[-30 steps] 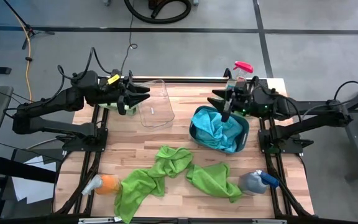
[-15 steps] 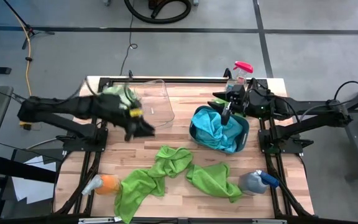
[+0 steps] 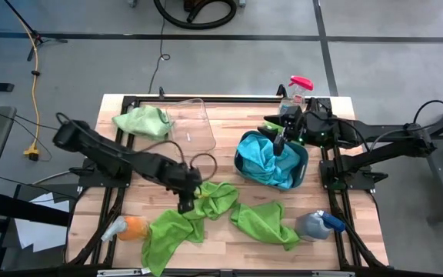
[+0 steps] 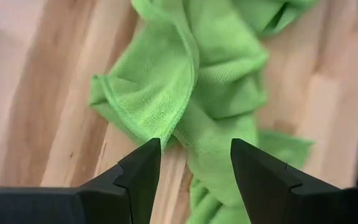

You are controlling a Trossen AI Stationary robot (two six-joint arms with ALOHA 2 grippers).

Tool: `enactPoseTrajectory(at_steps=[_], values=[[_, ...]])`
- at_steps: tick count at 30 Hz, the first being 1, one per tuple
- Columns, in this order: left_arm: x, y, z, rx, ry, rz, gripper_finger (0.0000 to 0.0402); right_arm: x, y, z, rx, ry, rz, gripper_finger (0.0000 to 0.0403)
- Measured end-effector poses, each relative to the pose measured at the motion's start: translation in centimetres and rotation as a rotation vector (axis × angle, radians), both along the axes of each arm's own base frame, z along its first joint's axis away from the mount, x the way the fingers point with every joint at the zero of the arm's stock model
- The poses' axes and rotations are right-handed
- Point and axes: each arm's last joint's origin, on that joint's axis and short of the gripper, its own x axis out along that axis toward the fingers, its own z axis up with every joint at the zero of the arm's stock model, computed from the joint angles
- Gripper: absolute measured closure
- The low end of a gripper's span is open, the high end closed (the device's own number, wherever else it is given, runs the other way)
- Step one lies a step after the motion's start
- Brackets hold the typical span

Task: Sort microfiber towel by color & place in baskets
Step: Put the green towel into the transparent bin

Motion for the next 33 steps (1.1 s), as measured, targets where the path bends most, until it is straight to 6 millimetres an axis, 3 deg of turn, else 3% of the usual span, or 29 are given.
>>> enactPoseTrajectory(at_steps=[7, 18, 21, 23, 26, 29, 33], values=[[2.0, -1.0, -3.6, -0.058, 0.084, -0.079, 0.0218, -0.1, 0.0, -0.3, 0.02, 0.03, -0.006, 0.0163], [3.7, -0.7, -6.4, -0.059, 0.107, -0.003, 0.0222, -0.2, 0.0, -0.5, 0.02, 0.051, -0.006, 0.0163], [3.8, -0.7, -6.3, -0.037, 0.089, 0.016, 0.0254, -0.2, 0.0, -0.6, 0.019, 0.053, -0.006, 0.0163], [3.7, -0.6, -6.3, -0.03, 0.086, 0.026, 0.03, -0.2, 0.0, -0.6, 0.019, 0.053, -0.006, 0.0163], [3.9, -0.7, -5.8, -0.044, 0.069, 0.015, 0.0382, -0.2, 0.0, -0.6, 0.018, 0.056, -0.006, 0.0163], [4.3, -0.2, -3.7, -0.06, 0.022, -0.003, 0.0392, -0.2, 0.0, -0.6, 0.018, 0.056, -0.005, 0.0163], [4.0, 0.8, 1.5, -0.062, -0.136, -0.038, 0.0399, -0.2, 0.0, -0.6, 0.017, 0.057, -0.006, 0.0163]])
